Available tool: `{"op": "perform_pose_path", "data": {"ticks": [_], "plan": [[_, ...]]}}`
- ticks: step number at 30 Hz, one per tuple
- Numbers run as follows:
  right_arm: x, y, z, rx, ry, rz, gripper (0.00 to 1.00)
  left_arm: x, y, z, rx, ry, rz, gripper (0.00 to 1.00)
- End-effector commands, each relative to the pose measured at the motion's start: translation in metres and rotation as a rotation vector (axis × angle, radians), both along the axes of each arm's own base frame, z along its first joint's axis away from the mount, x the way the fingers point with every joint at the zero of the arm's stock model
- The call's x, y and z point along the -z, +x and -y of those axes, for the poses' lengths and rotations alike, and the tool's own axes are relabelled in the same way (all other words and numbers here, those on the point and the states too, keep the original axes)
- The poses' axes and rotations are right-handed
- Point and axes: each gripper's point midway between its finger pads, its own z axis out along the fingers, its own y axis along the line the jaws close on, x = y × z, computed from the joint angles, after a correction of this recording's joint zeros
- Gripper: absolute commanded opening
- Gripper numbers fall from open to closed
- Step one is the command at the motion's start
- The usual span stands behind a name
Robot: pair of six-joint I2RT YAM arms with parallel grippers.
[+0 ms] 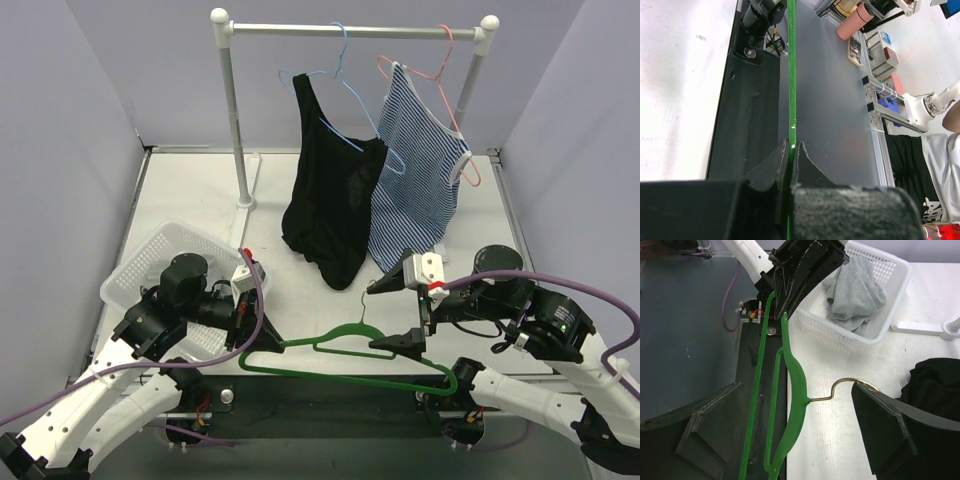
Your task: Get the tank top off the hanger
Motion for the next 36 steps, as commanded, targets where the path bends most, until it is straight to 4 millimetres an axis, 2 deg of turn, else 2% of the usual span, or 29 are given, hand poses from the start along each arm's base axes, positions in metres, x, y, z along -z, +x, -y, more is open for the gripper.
{"op": "perform_pose_path", "data": {"ticks": [1,9,15,18,22,27,33,36], "plan": [[-0.021,0.004,-0.002,-0.024,0.014,0.095,0.91,-0.023,-0.006,-0.001,0.043,-0.063,0.077,0.0],[-0.026,0.017,-0.002,0.019,0.001,0.138,0.91,-0.022,-0.005,-0.002,0.033,-0.053,0.076,0.0],[-0.008,0.033,-0.008,0.063,-0.072,0.102,0.86,-0.022,-0.005,-0.002,0.034,-0.049,0.075,0.0],[-0.006,0.038,-0.009,0.077,-0.096,0.089,0.8,-0.023,-0.005,-0.002,0.033,-0.047,0.076,0.0],[-0.001,0.048,-0.004,0.136,-0.132,0.061,0.67,-0.024,-0.005,-0.003,0.028,-0.044,0.085,0.0],[-0.005,0.057,-0.001,0.224,-0.14,-0.002,0.52,-0.025,0.005,-0.002,-0.02,-0.014,0.102,0.0],[-0.002,0.061,-0.003,0.274,-0.146,-0.086,0.39,-0.026,0.02,-0.001,-0.085,0.028,0.14,0.0],[0.003,0.063,-0.006,0.29,-0.155,-0.128,0.36,-0.024,0.024,0.0,-0.1,0.04,0.143,0.0]]}}
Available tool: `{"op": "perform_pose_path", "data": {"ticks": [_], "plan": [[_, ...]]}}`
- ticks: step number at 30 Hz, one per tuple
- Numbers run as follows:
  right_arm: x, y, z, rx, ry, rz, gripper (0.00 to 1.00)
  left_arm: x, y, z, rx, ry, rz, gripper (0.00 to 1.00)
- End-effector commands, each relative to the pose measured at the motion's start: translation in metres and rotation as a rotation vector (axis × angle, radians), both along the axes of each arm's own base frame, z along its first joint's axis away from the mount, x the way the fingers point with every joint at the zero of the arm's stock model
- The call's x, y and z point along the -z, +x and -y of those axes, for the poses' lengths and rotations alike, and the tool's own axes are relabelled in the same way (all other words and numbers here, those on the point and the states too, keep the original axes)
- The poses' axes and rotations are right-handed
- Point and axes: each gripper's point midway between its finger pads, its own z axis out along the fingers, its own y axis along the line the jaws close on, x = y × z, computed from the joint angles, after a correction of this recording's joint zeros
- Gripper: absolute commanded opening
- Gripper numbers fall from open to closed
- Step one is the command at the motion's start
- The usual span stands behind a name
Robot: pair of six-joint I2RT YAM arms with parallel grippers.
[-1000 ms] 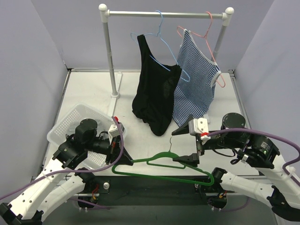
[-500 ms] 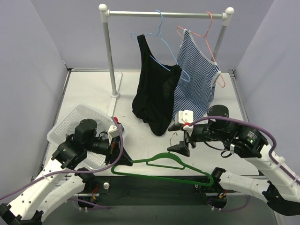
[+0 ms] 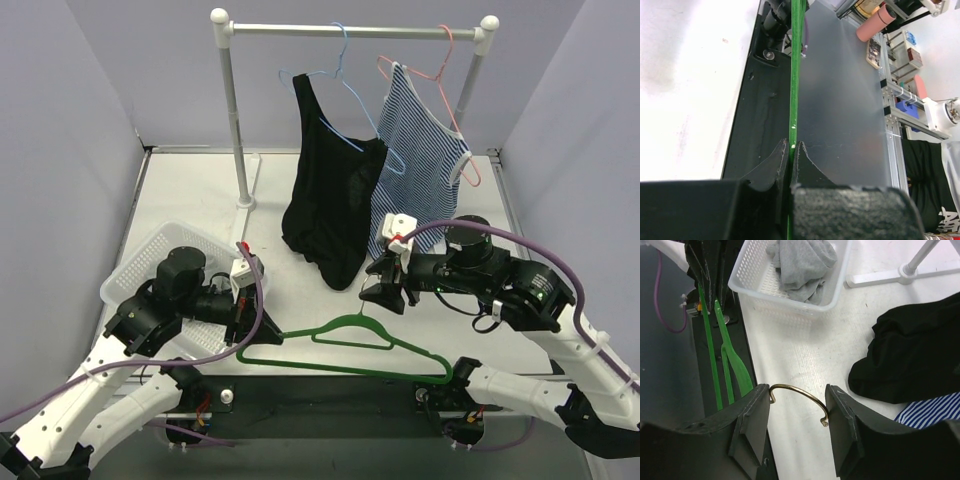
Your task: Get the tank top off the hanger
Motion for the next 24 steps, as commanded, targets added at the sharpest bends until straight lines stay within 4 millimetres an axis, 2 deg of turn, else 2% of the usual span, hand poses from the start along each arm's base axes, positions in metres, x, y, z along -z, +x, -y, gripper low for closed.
{"op": "perform_pose_path", "data": {"ticks": [1,8,13,20,24], "plan": [[-0.003,0.003,-0.004,0.053,0.018,-0.079,0.36,-0.013,0.014,0.002,-0.042,-0.01,0.089,0.0],[-0.005,0.009,-0.002,0.123,0.028,-0.111,0.26,-0.011,0.021,0.002,-0.086,0.006,0.094,0.0],[-0.008,0.02,0.001,0.243,0.05,-0.171,0.22,-0.012,0.028,0.0,-0.135,0.016,0.11,0.0],[-0.005,0.028,-0.003,0.357,0.08,-0.284,0.24,-0.008,0.048,-0.001,-0.236,0.051,0.132,0.0],[-0.006,0.04,0.008,0.451,0.089,-0.256,0.35,-0.006,0.051,-0.002,-0.256,0.053,0.143,0.0]]}}
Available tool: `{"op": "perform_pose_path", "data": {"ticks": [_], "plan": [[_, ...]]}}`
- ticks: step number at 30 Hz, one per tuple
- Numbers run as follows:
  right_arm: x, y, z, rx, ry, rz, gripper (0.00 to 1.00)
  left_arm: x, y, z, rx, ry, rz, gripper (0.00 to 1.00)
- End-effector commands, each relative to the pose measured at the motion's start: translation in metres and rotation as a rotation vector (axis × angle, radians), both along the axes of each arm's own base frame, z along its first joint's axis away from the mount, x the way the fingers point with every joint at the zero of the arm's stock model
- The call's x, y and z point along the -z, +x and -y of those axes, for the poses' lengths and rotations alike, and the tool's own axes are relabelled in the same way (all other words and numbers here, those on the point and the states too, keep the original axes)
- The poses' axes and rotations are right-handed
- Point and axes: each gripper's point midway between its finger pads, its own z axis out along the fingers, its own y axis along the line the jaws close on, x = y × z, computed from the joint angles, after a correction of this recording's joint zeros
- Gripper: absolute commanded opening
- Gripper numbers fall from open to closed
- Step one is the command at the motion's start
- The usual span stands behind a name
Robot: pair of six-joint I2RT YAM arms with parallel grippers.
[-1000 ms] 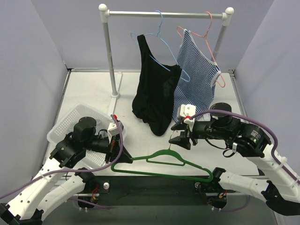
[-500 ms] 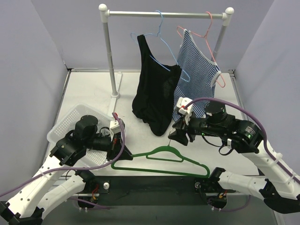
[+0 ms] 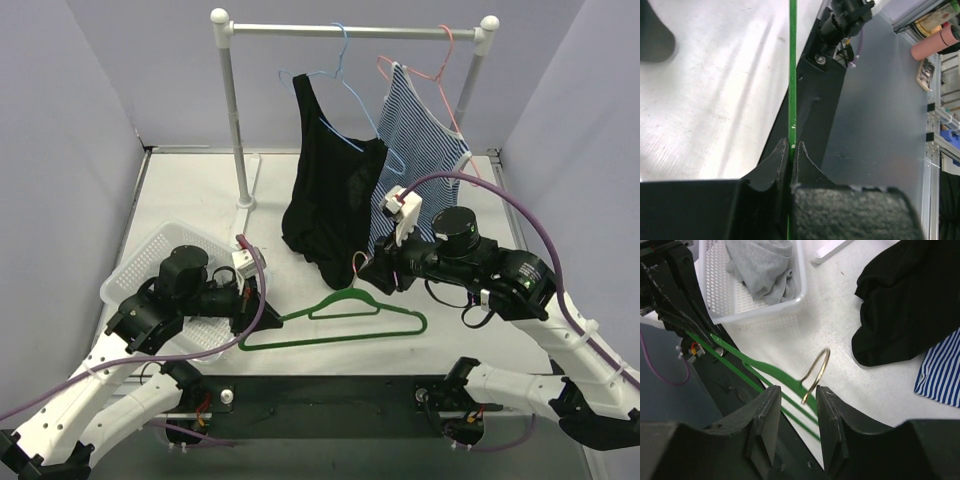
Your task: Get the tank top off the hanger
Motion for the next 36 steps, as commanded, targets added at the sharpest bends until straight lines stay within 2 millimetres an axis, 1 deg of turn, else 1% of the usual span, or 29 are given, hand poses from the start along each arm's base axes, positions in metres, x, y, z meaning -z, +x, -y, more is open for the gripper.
{"op": "perform_pose_path", "data": {"ticks": [1,2,3,4,5,7,8,10,11,13,14,15,16,18,19,21,22,23,24,25,27,28,30,31,33,34,35,36], "plan": [[-0.015,0.012,0.009,0.126,0.044,0.019,0.37,-0.026,0.018,0.002,-0.066,-0.047,0.116,0.0],[-0.022,0.015,0.014,0.16,0.06,0.043,0.38,-0.027,0.017,0.0,-0.073,-0.052,0.127,0.0],[-0.024,0.017,0.017,0.18,0.066,0.054,0.4,-0.029,0.018,-0.001,-0.082,-0.05,0.134,0.0],[-0.028,0.018,0.02,0.192,0.078,0.067,0.41,-0.027,0.024,-0.004,-0.124,-0.033,0.143,0.0],[-0.033,0.02,0.024,0.217,0.092,0.09,0.45,-0.027,0.025,-0.007,-0.143,-0.029,0.15,0.0],[-0.038,0.022,0.029,0.239,0.106,0.111,0.47,-0.031,0.027,-0.01,-0.167,-0.02,0.159,0.0],[-0.042,0.023,0.031,0.25,0.118,0.125,0.48,-0.032,0.032,-0.014,-0.199,-0.011,0.171,0.0],[-0.045,0.022,0.032,0.251,0.136,0.135,0.48,-0.036,0.035,-0.02,-0.252,0.004,0.169,0.0],[-0.051,0.02,0.033,0.251,0.161,0.149,0.48,-0.037,0.043,-0.026,-0.312,0.026,0.179,0.0],[-0.053,0.018,0.035,0.252,0.181,0.154,0.49,-0.038,0.046,-0.038,-0.382,0.069,0.167,0.0],[-0.058,0.016,0.037,0.255,0.204,0.164,0.49,-0.036,0.052,-0.046,-0.436,0.099,0.17,0.0],[-0.059,0.016,0.037,0.258,0.211,0.164,0.49,-0.034,0.054,-0.051,-0.465,0.118,0.171,0.0],[-0.061,0.016,0.038,0.259,0.22,0.169,0.49,-0.03,0.053,-0.057,-0.484,0.15,0.157,0.0],[-0.065,0.014,0.038,0.26,0.244,0.174,0.5,-0.029,0.057,-0.069,-0.547,0.188,0.164,0.0],[-0.066,0.013,0.038,0.255,0.251,0.174,0.5,-0.03,0.057,-0.072,-0.561,0.19,0.171,0.0],[-0.074,0.013,0.033,0.235,0.295,0.197,0.5,-0.036,0.055,-0.075,-0.565,0.178,0.198,0.0],[-0.071,0.013,0.026,0.21,0.304,0.192,0.47,-0.038,0.054,-0.075,-0.56,0.167,0.209,0.0],[-0.079,0.016,0.019,0.198,0.348,0.211,0.43,-0.042,0.052,-0.077,-0.558,0.153,0.227,0.0],[-0.08,0.012,0.009,0.154,0.367,0.198,0.38,-0.044,0.05,-0.078,-0.561,0.145,0.233,0.0],[-0.085,0.015,-0.004,0.122,0.39,0.196,0.36,-0.045,0.049,-0.079,-0.563,0.141,0.236,0.0],[-0.088,0.012,-0.022,0.047,0.41,0.166,0.29,-0.045,0.046,-0.08,-0.557,0.142,0.227,0.0],[-0.093,0.01,-0.04,-0.019,0.433,0.133,0.27,-0.044,0.044,-0.078,-0.542,0.138,0.221,0.0],[-0.097,0.009,-0.057,-0.074,0.461,0.105,0.23,-0.044,0.04,-0.076,-0.521,0.133,0.217,0.0],[-0.099,0.012,-0.07,-0.101,0.487,0.079,0.21,-0.045,0.037,-0.076,-0.512,0.124,0.22,0.0],[-0.1,0.017,-0.081,-0.117,0.498,0.062,0.15,-0.045,0.035,-0.077,-0.51,0.118,0.226,0.0],[-0.099,0.023,-0.092,-0.123,0.499,0.044,0.14,-0.047,0.032,-0.077,-0.499,0.108,0.233,0.0],[-0.097,0.025,-0.096,-0.128,0.498,0.033,0.13,-0.047,0.031,-0.077,-0.486,0.109,0.233,0.0],[-0.091,0.031,-0.105,-0.127,0.485,0.014,0.12,-0.049,0.028,-0.076,-0.474,0.103,0.237,0.0]]}}
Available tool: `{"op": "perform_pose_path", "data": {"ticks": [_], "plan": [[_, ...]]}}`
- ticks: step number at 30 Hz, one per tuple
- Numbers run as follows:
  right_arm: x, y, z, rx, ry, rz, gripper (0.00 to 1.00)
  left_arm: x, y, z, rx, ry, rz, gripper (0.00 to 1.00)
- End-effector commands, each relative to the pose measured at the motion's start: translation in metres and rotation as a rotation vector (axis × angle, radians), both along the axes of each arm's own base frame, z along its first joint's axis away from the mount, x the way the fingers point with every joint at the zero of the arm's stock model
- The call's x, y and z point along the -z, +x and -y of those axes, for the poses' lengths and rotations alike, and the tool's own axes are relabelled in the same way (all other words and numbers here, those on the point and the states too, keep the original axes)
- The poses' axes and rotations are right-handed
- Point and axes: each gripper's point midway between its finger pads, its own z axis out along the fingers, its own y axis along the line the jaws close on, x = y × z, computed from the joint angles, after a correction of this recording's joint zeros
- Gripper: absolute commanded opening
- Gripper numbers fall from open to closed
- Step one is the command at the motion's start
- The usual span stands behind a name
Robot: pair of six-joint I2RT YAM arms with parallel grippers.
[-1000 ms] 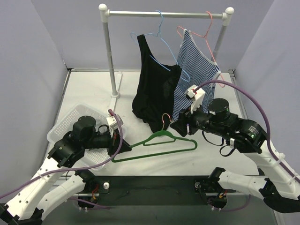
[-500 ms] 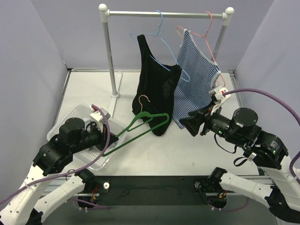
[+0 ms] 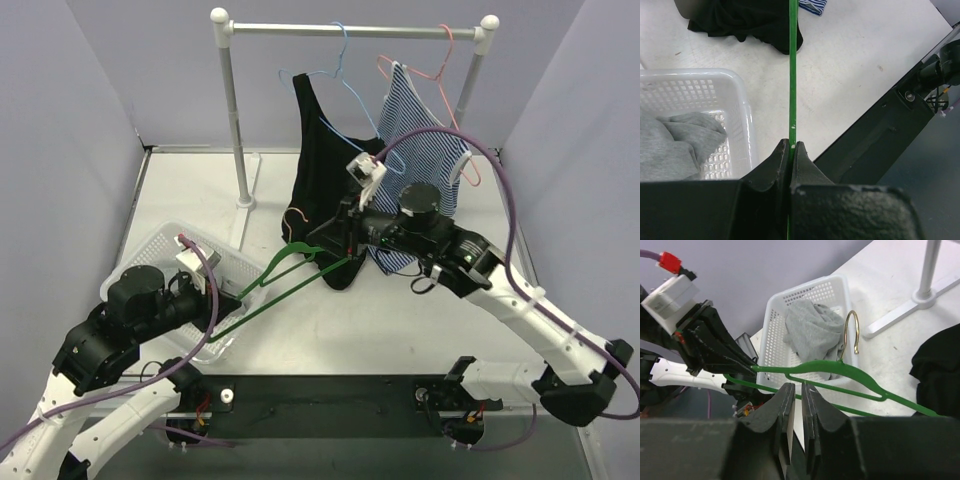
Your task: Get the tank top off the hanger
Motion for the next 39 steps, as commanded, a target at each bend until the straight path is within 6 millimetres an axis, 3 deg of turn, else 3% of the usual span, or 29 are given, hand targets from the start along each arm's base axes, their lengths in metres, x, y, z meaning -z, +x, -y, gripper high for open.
{"op": "perform_pose_path", "data": {"ticks": [1,4,11,18,24,28,35,39], "plan": [[-0.04,0.0,-0.031,-0.098,0.131,0.019,0.12,-0.029,-0.011,0.004,0.07,-0.062,0.08,0.0],[-0.029,0.011,-0.041,-0.089,0.106,-0.004,0.11,-0.032,-0.016,0.004,0.086,-0.078,0.096,0.0],[-0.009,0.046,-0.035,0.05,0.04,0.006,0.08,-0.032,-0.025,0.0,0.112,-0.074,0.108,0.0],[-0.004,0.053,-0.027,0.083,0.02,0.002,0.08,-0.033,-0.028,-0.002,0.114,-0.073,0.111,0.0],[-0.005,0.043,-0.023,0.056,0.028,-0.009,0.08,-0.034,-0.024,-0.004,0.088,-0.073,0.113,0.0],[-0.002,0.03,-0.011,0.049,0.031,-0.014,0.08,-0.031,-0.012,-0.018,-0.018,-0.026,0.115,0.0],[-0.018,0.003,0.026,0.088,0.081,0.027,0.11,-0.035,0.006,-0.04,-0.176,0.032,0.129,0.0],[-0.024,-0.007,0.045,0.125,0.096,0.039,0.16,-0.053,0.023,-0.05,-0.277,0.024,0.187,0.0]]}}
